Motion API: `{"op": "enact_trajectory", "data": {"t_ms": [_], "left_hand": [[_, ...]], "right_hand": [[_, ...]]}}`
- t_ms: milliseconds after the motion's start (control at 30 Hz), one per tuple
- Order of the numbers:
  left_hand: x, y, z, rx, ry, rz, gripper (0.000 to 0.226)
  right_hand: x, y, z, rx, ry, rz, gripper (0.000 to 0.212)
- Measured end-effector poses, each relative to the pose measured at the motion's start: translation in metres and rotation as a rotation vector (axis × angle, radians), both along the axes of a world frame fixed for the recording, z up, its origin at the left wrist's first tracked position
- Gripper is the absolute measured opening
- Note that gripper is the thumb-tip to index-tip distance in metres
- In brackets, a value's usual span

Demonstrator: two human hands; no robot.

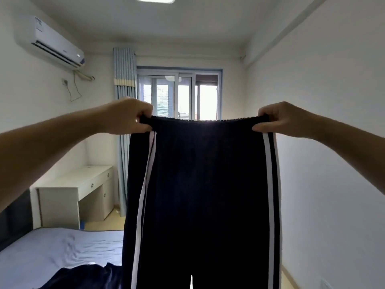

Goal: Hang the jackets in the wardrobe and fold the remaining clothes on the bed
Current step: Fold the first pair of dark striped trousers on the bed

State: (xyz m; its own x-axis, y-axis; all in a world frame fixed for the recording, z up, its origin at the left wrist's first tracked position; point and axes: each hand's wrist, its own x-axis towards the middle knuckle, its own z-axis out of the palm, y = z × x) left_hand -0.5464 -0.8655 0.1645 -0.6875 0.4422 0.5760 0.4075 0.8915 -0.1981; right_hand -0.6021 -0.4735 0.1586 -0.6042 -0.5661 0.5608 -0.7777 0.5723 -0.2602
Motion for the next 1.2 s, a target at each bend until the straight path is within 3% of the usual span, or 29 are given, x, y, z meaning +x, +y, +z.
{"op": "enact_trajectory", "data": {"t_ms": [100,167,233,367,533,767,867,1000,1200], "left_hand": [[-0.005,-0.007,-0.007,0.084,-0.071,0.052,0.032],[-0.009,-0.009,-0.021,0.190,-0.224,0.024,0.025],[-0.008,-0.004,-0.033,0.190,-0.299,-0.009,0.026],[0.002,0.003,-0.049,0.037,-0.279,-0.075,0.028],[0.020,0.023,-0.051,0.040,-0.121,-0.274,0.029],[0.024,0.070,-0.050,0.034,0.123,-0.458,0.002],[0.025,0.082,-0.050,0.089,0.191,-0.485,0.002],[0.027,0.087,-0.050,0.158,0.154,-0.500,0.019],[0.042,0.081,-0.055,0.139,-0.051,-0.457,0.031]], "right_hand": [[0.002,-0.005,-0.010,0.060,-0.108,0.060,0.016],[0.000,-0.009,-0.022,0.092,-0.180,0.043,0.026],[-0.004,-0.010,-0.031,0.133,-0.114,-0.025,0.020],[-0.001,-0.008,-0.048,0.143,-0.034,0.010,0.023],[0.019,-0.027,-0.042,0.086,0.002,0.210,0.025],[0.029,-0.080,-0.041,0.022,-0.136,0.434,0.021],[0.025,-0.092,-0.046,-0.029,-0.208,0.581,0.031],[0.021,-0.092,-0.055,-0.097,-0.458,0.723,0.019],[0.014,-0.092,-0.077,-0.150,-0.392,0.658,0.025]]}}
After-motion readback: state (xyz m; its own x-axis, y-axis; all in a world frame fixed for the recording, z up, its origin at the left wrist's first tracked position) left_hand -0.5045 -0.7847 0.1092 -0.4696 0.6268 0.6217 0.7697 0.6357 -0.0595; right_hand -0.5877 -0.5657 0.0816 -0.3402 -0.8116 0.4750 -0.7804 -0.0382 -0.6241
